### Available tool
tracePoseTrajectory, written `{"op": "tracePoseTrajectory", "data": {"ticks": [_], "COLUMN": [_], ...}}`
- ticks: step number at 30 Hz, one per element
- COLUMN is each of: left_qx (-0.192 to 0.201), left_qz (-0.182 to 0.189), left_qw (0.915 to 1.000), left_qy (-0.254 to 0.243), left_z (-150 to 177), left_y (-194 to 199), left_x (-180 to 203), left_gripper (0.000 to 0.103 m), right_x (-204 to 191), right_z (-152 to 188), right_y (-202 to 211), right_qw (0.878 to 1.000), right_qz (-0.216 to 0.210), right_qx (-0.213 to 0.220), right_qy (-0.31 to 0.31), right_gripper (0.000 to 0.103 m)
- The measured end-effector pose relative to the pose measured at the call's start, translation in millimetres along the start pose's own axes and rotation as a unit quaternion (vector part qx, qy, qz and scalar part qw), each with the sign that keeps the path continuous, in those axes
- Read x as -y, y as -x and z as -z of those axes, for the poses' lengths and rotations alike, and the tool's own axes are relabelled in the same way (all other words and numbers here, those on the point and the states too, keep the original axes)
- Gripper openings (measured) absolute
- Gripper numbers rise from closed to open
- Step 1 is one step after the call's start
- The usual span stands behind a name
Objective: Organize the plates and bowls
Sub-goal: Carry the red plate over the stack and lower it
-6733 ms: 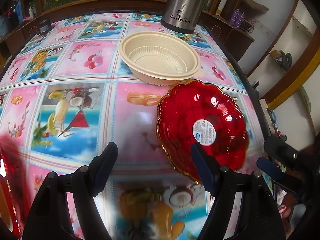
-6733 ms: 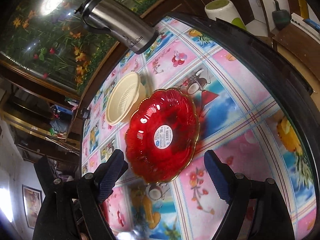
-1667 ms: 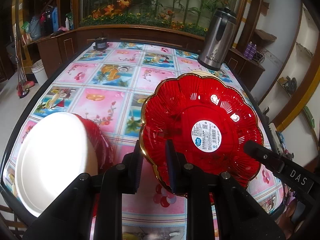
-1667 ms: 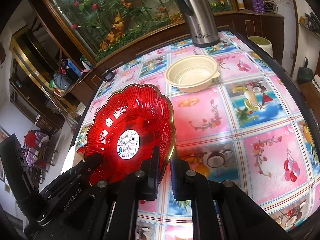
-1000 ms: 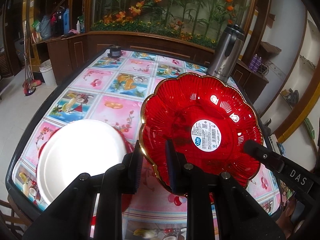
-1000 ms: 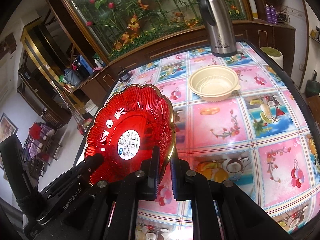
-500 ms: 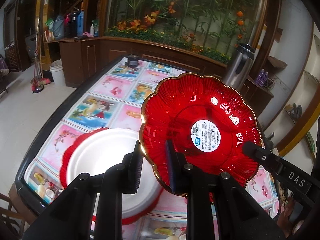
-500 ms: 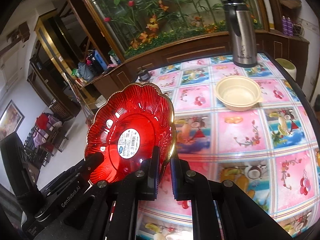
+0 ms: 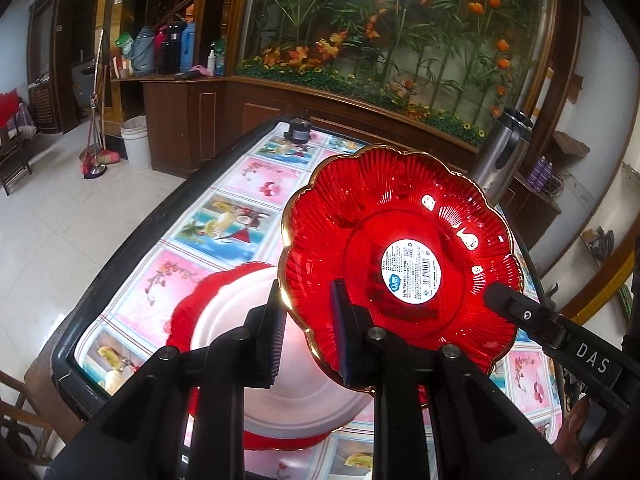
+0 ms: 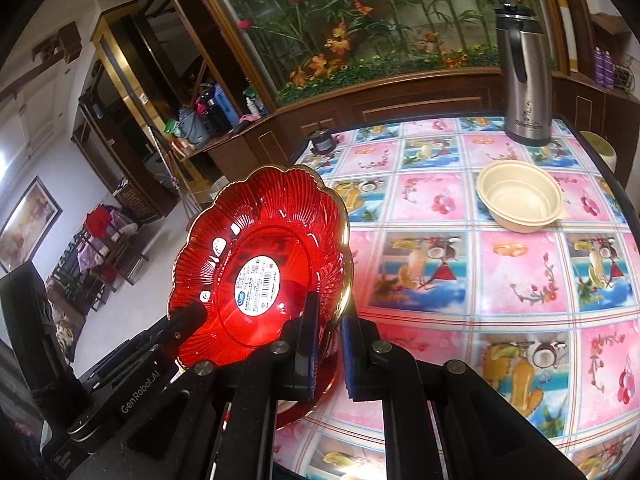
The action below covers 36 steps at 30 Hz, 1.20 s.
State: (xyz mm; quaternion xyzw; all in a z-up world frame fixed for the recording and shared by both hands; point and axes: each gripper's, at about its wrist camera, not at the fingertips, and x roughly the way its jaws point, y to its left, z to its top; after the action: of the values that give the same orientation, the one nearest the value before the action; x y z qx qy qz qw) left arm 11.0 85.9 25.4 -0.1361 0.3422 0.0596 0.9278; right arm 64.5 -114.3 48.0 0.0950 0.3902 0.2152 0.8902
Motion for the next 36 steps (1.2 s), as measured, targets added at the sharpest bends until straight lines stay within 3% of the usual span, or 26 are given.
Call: {"op": "tracePoseTrajectory", "data": {"ticks": [19,36], "left_qx": [-0.020,-0.038], "left_qz": [-0.025,-0.027], "left_qw": [0.9991,0.9986], "left_qy": [0.026,0.027], "left_z": [7.0,20.2], "left_y": [-7.7,-8.9], "left_x": [-44.4,-54.9], "left_gripper": [0.019,0.019], "right_x": [-39.0,-43.1], "right_z": [5.3,22.3], "right_y": [-39.3,-51.4], "right_qw": [0.999,0.997], "right_qz": [-0.024,-0.027], "right_qx": [-0.040,-0.064], "right_qy": [0.025,0.026], "right_gripper": [0.010,0.009]}}
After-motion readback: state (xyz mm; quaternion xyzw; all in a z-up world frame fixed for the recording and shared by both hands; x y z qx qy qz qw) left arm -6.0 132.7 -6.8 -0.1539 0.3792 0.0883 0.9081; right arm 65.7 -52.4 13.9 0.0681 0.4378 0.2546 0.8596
